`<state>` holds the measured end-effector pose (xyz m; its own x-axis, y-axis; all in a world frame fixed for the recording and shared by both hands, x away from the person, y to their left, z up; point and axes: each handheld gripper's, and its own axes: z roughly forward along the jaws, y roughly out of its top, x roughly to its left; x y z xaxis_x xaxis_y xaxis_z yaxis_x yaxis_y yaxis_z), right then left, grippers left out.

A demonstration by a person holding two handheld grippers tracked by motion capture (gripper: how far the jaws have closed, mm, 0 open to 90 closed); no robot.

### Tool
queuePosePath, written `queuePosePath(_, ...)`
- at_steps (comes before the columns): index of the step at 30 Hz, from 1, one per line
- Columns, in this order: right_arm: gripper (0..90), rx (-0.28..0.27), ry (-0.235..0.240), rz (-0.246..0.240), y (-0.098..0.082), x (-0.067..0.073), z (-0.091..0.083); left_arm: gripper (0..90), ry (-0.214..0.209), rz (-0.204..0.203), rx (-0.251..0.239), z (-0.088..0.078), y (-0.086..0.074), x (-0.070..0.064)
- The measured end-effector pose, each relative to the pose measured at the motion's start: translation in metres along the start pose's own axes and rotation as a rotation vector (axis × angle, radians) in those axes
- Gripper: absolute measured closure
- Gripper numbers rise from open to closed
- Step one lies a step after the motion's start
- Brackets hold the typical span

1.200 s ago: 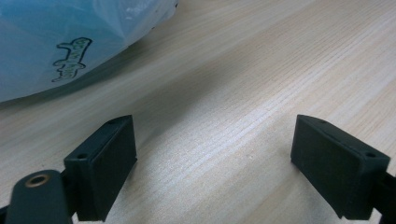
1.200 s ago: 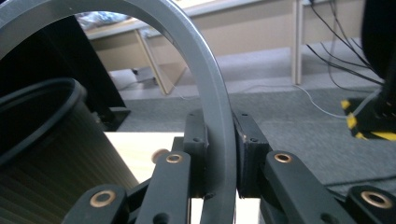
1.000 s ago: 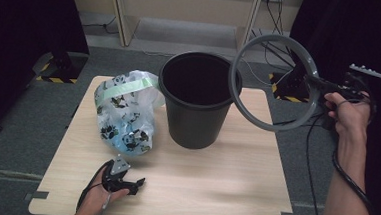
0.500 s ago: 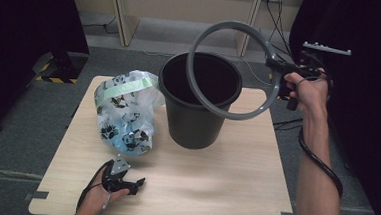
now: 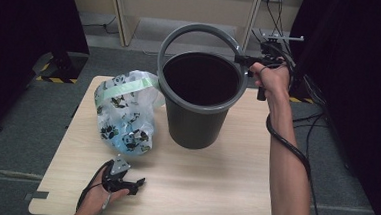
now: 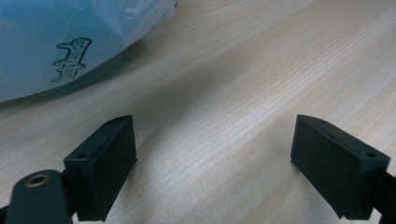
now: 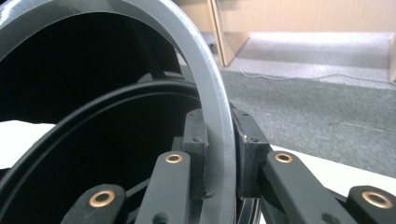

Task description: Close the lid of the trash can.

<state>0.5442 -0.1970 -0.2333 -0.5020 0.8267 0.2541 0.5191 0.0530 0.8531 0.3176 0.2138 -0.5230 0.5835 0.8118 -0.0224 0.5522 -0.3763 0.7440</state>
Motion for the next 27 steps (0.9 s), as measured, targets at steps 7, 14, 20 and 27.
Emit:
queuePosePath(7,77.2,0.039,-0.047,0.050,-0.003,-0.007,0.017,13.3,0.000,0.000,0.000,0.000,0.000,0.000)
queuePosePath(14,74.5,0.063,-0.083,0.060,-0.006,-0.010,0.026,13.4,0.000,0.000,0.000,0.000,0.000,0.000)
queuePosePath(20,65.7,0.062,-0.136,0.063,-0.007,-0.013,0.028,13.3,-0.001,0.000,0.000,0.000,0.000,0.000)
queuePosePath(27,68.6,0.039,-0.145,0.003,-0.009,-0.015,0.024,13.4,-0.001,0.000,0.000,0.000,0.000,0.000)
